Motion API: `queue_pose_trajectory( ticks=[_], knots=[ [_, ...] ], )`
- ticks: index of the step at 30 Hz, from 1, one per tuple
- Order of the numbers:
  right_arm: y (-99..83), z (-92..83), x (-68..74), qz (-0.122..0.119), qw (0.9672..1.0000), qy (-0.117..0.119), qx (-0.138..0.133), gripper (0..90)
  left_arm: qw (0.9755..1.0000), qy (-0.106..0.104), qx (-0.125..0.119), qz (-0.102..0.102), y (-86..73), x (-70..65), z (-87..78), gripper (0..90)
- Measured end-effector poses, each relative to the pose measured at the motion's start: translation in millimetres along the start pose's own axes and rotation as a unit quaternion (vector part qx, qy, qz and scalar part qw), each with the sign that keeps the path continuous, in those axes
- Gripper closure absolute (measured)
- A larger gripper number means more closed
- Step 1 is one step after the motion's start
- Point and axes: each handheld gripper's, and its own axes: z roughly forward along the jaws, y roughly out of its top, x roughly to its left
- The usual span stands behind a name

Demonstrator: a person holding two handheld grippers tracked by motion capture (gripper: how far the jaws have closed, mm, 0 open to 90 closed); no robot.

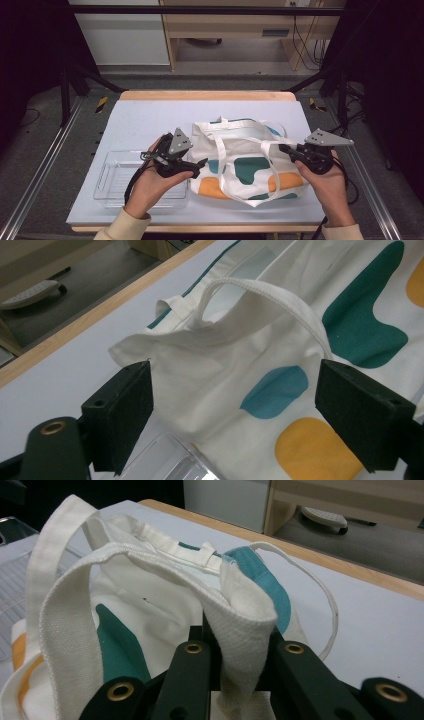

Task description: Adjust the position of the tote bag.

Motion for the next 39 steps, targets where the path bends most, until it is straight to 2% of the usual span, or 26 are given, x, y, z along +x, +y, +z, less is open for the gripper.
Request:
queue_pose_trajectory(
  ticks=[7,16,21,26,33,39],
  knots=[
    [1.4,-8.5,10.4,-0.009,0.9998,0.011,-0.01,82.1,1.0,0.001,-0.001,0.009,6.7,-0.7,3.7,16.2],
    [-2.6,-17.8,18.2,-0.014,0.9996,0.019,-0.016,82.1,0.9999,0.006,-0.012,0.003,13.4,-1.3,1.1,17.4],
    [-4.2,-21.1,20.8,-0.014,0.9995,0.021,-0.018,82.0,0.9998,0.007,-0.016,0.013,23.4,-4.4,1.6,17.2],
    [-5.1,-24.1,22.0,-0.015,0.9994,0.025,-0.022,82.0,0.9996,0.007,-0.025,0.008,36.3,-3.2,2.5,17.3],
    [-4.1,-27.7,25.2,-0.016,0.9991,0.032,-0.025,81.9,0.999,-0.012,-0.04,0.018,53.7,-4.3,8.4,17.5],
    [-2.7,-31.0,25.6,-0.014,0.9988,0.035,-0.031,81.9,0.9987,-0.032,-0.031,0.025,54.9,-9.1,23.6,16.7]
  ],
)
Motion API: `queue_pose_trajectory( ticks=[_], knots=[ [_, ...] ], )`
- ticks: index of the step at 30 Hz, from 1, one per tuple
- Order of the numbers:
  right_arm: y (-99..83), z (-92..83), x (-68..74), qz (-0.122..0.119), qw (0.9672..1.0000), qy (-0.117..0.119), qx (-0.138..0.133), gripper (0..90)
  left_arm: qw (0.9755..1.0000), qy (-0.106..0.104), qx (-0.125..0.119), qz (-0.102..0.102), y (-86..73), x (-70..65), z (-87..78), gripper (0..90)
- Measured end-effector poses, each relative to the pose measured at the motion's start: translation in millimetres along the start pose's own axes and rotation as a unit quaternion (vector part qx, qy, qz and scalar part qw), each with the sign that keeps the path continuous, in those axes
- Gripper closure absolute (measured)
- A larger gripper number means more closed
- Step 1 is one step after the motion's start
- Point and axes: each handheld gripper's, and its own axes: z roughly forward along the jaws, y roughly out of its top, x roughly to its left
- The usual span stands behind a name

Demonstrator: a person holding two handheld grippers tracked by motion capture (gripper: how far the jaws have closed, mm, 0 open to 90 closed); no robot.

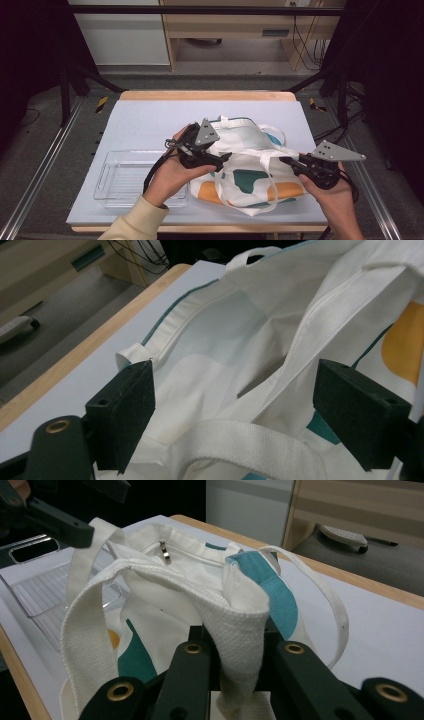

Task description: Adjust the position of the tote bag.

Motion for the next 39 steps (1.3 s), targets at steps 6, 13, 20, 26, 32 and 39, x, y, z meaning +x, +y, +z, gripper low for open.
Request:
queue_pose_trajectory(
  ticks=[6,13,20,26,32,39],
  knots=[
    [0.6,-0.6,0.2,0.002,1.0,0.002,-0.003,82.0,0.999,-0.029,0.028,0.019,-5.3,-2.4,20.8,15.8],
    [-1.8,-0.8,-2.0,0.007,1.0,0.005,-0.002,82.0,0.9981,-0.038,0.043,0.022,-15.2,-4.8,27.9,36.3],
    [-5.5,-2.3,-0.4,0.006,1.0,0.005,-0.003,81.9,0.9976,-0.059,0.036,0.009,-24.2,-6.9,26.1,59.1],
    [-10.6,-6.2,6.1,-0.003,0.9999,0.009,0.001,81.9,0.9974,-0.061,0.035,0.015,-24.9,-19.9,19.4,72.5],
    [-23.6,-16.1,12.9,-0.002,0.9998,0.017,-0.006,81.9,0.9975,-0.062,0.028,0.02,-25.8,-36.8,10.3,76.8],
    [-42.8,-24.6,20.8,-0.006,0.9996,0.029,-0.001,81.7,0.9967,-0.075,0.026,0.02,-33.2,-53.7,6.2,78.7]
  ],
)
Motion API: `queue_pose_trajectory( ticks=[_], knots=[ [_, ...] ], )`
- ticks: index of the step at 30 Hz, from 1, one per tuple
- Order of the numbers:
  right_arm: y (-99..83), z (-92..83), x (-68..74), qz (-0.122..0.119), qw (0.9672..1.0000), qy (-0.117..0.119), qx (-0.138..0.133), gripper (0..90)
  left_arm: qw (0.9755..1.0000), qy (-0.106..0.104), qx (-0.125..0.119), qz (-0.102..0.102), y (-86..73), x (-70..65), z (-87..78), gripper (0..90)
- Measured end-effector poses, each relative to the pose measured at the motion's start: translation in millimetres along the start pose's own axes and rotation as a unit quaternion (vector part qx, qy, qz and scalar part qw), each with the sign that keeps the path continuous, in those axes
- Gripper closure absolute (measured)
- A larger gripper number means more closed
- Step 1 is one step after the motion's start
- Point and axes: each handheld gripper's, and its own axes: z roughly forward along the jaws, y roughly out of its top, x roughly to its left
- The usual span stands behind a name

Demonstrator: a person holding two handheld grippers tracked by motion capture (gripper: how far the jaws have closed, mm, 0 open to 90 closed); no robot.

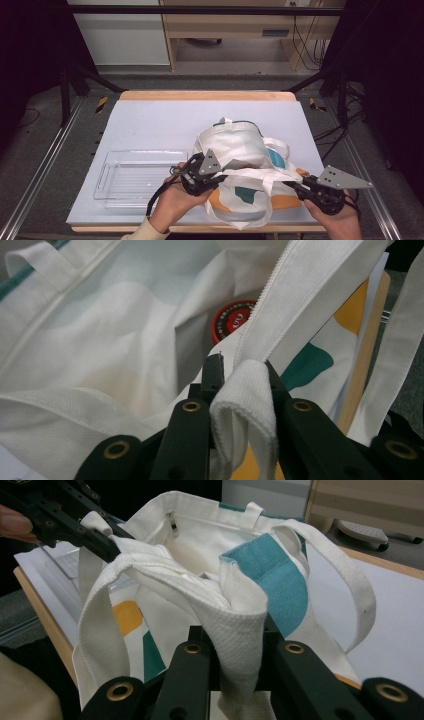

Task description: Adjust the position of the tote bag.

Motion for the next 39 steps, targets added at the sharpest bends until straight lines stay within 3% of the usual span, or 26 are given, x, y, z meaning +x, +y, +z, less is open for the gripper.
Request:
queue_pose_trajectory(
  ticks=[3,13,14,15,16,19,23,24,25,27,30,34,39],
  knots=[
    [-9.4,-2.0,3.3,-0.002,1.0,0.006,0.006,81.7,0.9999,-0.011,-0.001,0.003,-5.3,-8.9,1.1,79.7],
    [-29.1,-3.5,3.8,0.006,0.9995,0.016,0.026,80.3,0.9999,-0.016,0.0,-0.001,-13.7,-23.0,10.4,81.4],
    [-29.1,-3.5,3.8,0.006,0.9995,0.016,0.026,80.3,0.9986,-0.052,-0.001,-0.01,-14.1,-24.8,13.0,81.4],
    [-29.2,-3.1,3.2,0.006,0.9995,0.015,0.026,79.9,0.9986,-0.051,-0.001,-0.012,-14.3,-24.9,13.3,81.7],
    [-29.0,-2.8,2.1,0.007,0.9995,0.016,0.026,78.3,0.9999,-0.015,-0.001,-0.003,-14.4,-23.0,11.7,82.1],
    [-28.3,-2.7,0.1,0.009,0.9996,0.013,0.023,74.5,0.9998,-0.017,-0.002,-0.006,-14.7,-22.3,12.6,82.9],
    [-26.6,-3.4,-2.0,0.014,0.9996,0.007,0.025,65.1,0.9998,-0.018,-0.002,-0.008,-14.9,-21.2,13.1,83.4],
    [-26.1,-3.7,-2.3,0.015,0.9995,0.006,0.025,62.2,0.9982,-0.054,-0.006,-0.023,-15.6,-22.9,14.6,83.5],
    [-25.5,-4.3,-3.0,0.015,0.9996,0.003,0.025,58.6,0.9997,-0.02,-0.006,-0.012,-15.4,-20.1,12.6,83.5],
    [-24.9,-5.7,-3.8,0.014,0.9995,-0.002,0.027,47.0,0.9997,-0.019,-0.005,-0.011,-15.1,-19.1,12.2,83.6],
    [-24.6,-7.6,-3.8,0.012,0.9995,-0.005,0.028,41.8,0.9997,-0.02,-0.008,-0.014,-15.5,-18.3,13.0,83.7],
    [-24.3,-11.6,-5.5,0.014,0.9991,-0.004,0.039,26.0,0.9996,-0.02,-0.009,-0.015,-14.9,-17.6,13.8,83.7],
    [-25.6,-28.1,-11.9,0.02,0.999,-0.013,0.037,20.7,0.9996,-0.017,-0.012,-0.019,-15.0,-14.5,13.3,83.9]
  ],
)
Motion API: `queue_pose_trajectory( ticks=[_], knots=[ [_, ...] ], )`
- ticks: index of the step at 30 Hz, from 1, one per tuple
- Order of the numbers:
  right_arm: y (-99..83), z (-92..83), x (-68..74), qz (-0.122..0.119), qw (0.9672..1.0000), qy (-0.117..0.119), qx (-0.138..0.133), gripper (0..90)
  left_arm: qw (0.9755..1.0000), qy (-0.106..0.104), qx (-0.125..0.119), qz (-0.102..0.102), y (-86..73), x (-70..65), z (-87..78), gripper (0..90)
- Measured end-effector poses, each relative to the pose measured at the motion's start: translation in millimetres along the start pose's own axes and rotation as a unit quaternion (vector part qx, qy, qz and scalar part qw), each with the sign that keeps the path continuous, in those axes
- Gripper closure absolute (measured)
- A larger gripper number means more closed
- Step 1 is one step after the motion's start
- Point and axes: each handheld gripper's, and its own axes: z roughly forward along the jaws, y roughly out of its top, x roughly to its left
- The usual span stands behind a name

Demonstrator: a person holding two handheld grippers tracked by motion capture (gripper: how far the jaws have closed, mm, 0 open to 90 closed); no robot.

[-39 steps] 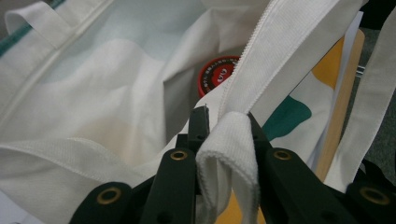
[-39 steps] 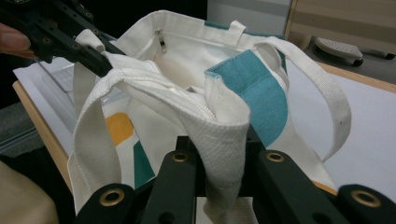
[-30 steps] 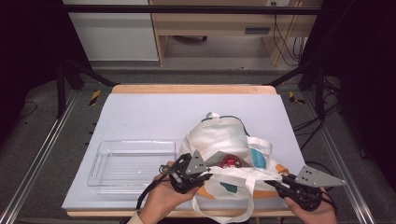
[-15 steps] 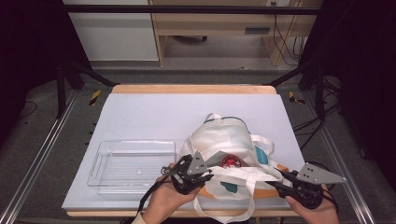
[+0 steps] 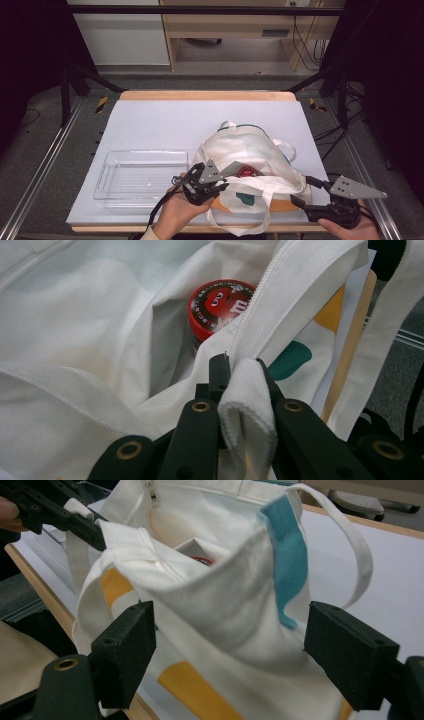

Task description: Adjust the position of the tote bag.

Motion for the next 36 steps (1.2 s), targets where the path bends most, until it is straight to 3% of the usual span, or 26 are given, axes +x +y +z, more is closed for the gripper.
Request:
queue_pose_trajectory(
  ticks=[8,15,16,20,21,22,28,29,30,31,32,33,34,35,36],
  knots=[
    [3.0,-27.0,-12.4,0.01,0.9998,-0.005,-0.014,24.0,1.0,-0.005,-0.002,-0.003,-2.0,0.0,0.9,83.9],
    [28.7,-37.5,-25.0,0.007,0.9996,-0.023,-0.018,29.3,1.0,-0.007,-0.002,-0.001,-2.7,-1.0,1.6,83.9],
    [40.9,-30.5,-29.3,0.006,0.9996,-0.025,-0.009,30.3,1.0,-0.008,-0.002,-0.001,-3.2,-1.6,1.7,83.9],
    [57.7,-15.8,-33.6,0.004,0.9995,-0.029,0.006,31.8,0.9999,-0.01,-0.003,-0.001,-5.0,-2.7,1.8,83.9],
    [71.0,-2.5,-35.8,0.002,0.9995,-0.03,0.013,32.7,0.9999,-0.01,-0.003,-0.001,-5.3,-3.1,1.9,83.9],
    [71.0,-2.5,-35.8,0.002,0.9995,-0.03,0.013,32.7,0.9999,-0.011,-0.002,0.0,-5.6,-3.3,2.0,83.9],
    [109.7,48.6,-39.0,-0.017,0.9983,-0.028,0.048,36.4,0.9999,-0.012,-0.005,0.001,-6.9,-5.7,1.1,83.9],
    [115.8,60.1,-40.0,-0.021,0.9978,-0.028,0.057,37.1,0.9985,-0.051,-0.005,-0.015,-8.0,-8.7,2.7,83.9],
    [119.1,66.6,-40.4,-0.019,0.9975,-0.028,0.062,37.8,0.9981,-0.056,-0.005,-0.026,-8.9,-10.4,3.0,83.9],
    [124.1,77.7,-41.7,-0.021,0.997,-0.03,0.068,38.6,0.9998,-0.017,-0.006,-0.011,-8.7,-8.0,1.3,83.9],
    [126.8,84.0,-42.2,-0.02,0.9966,-0.029,0.074,38.7,0.9983,-0.053,-0.006,-0.025,-9.3,-10.5,3.0,83.9],
    [130.1,92.7,-43.5,-0.021,0.9961,-0.031,0.08,39.3,0.9998,-0.017,-0.007,-0.003,-8.7,-7.3,1.5,83.9],
    [132.8,100.9,-45.2,-0.022,0.9956,-0.032,0.086,39.9,0.9998,-0.018,-0.006,0.004,-8.5,-6.7,1.5,83.9],
    [135.0,109.1,-46.8,-0.021,0.9947,-0.034,0.094,40.0,0.9988,-0.047,-0.008,-0.004,-8.8,-8.9,3.4,83.9],
    [136.6,117.1,-48.7,-0.02,0.9938,-0.036,0.103,40.6,0.9998,-0.018,-0.006,0.008,-8.6,-7.9,1.6,83.8]
  ],
)
